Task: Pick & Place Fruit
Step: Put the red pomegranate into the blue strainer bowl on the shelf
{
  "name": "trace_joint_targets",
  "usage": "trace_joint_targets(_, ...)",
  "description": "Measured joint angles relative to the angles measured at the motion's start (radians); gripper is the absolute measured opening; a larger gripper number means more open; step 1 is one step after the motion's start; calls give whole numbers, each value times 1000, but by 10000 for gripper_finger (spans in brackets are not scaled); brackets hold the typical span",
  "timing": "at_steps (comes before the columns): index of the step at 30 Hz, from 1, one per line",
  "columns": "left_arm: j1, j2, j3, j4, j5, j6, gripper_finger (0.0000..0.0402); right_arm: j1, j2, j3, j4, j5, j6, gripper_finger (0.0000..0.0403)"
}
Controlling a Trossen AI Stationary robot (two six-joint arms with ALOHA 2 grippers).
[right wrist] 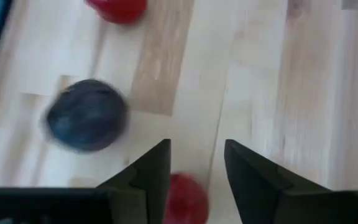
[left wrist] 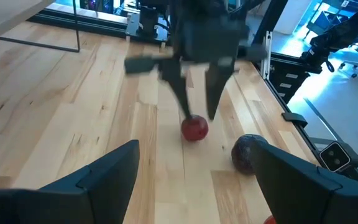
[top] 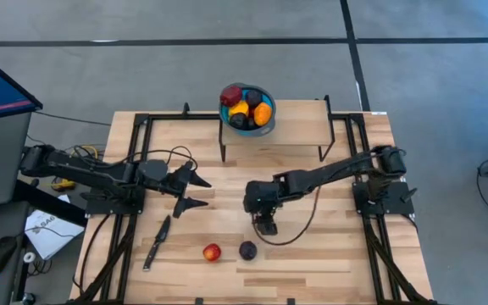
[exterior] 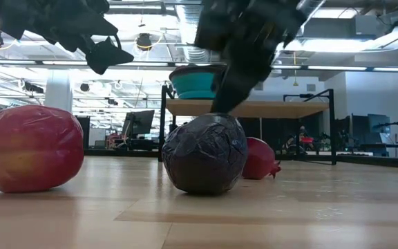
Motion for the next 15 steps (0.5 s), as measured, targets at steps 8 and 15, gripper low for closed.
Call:
trace_joint_targets(8, 0, 0, -22, 12, 0, 1, 298, 13, -89, 1, -186, -3, 141, 140)
trace_joint_targets(15, 0, 0, -25, 14, 0, 0, 298, 53, -28, -30, -304, -7, 228, 255)
